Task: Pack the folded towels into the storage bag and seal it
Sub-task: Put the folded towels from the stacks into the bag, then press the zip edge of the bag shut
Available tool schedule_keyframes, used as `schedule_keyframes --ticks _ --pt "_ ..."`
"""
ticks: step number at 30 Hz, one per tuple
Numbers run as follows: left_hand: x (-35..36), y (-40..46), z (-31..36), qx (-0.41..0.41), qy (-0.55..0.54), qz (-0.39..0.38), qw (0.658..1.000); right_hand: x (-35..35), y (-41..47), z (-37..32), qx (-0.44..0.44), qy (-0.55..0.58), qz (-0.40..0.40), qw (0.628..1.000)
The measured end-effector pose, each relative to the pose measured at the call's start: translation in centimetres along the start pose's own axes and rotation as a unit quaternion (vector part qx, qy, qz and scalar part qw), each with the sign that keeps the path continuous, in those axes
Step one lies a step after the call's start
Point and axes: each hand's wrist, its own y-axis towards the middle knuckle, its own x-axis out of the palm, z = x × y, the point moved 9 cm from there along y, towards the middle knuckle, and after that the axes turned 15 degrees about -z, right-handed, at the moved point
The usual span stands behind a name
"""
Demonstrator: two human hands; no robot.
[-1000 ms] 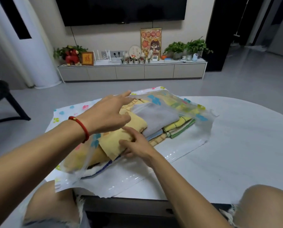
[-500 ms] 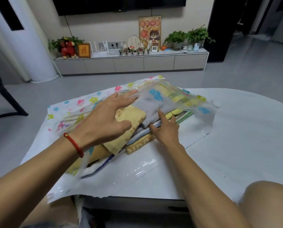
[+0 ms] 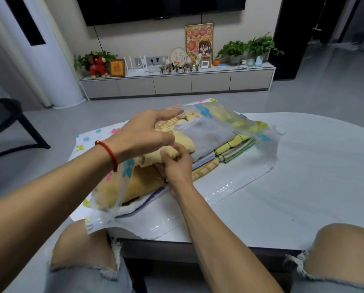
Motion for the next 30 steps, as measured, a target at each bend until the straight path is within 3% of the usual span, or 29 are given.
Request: schedule_keyframes --ticks 3,6,14,16,18,20,23,26,28,30 --pt "0.3 -0.2 0.0 -0.007 0.0 -0.007 1.0 0.3 -0.9 1.9 0.055 -0.159 -0.07 0.983" --pt "0.9 -0.5 0.2 -0.001 0.003 -0.017 1.0 -1.1 -3.1 1.4 0.007 -0.34 -0.001 0.94" --pt "2.9 -0.4 -1.1 0.002 -0.013 -0.042 0.999 5.1 -3.0 4.2 0.08 -0.291 -0.17 0.938" --pt "3.3 -0.5 -1.6 0.007 -0.001 -0.041 0.999 3.4 -3.1 3.3 0.067 -0.317 -0.147 0.934" --pt "3.8 -0.6 -1.9 0.021 0.01 -0.036 0.999 -0.7 -3.8 2.1 0.04 -0.357 -0.033 0.933" --pt "4.5 -0.7 -1.9 0.036 0.015 -0.031 0.999 -4.1 -4.2 1.3 0.04 -0.455 0.026 0.889" --pt "6.0 -0.9 -2.0 0.047 0.016 -0.023 0.999 -4.7 -3.5 2.4 0.067 -0.568 -0.122 0.811" --pt "7.5 -0.7 -3.1 0.046 0.011 -0.009 0.999 -6.5 -3.7 1.8 0.048 -0.568 -0.214 0.793" --pt "8.9 -0.5 -4.5 0.039 0.021 0.008 0.999 -10.9 -4.1 0.0 0.03 -0.602 -0.146 0.784" --pt "11.0 -0.3 -5.8 0.026 0.039 0.01 0.999 -15.6 -5.0 -0.6 0.077 -0.681 -0.077 0.725"
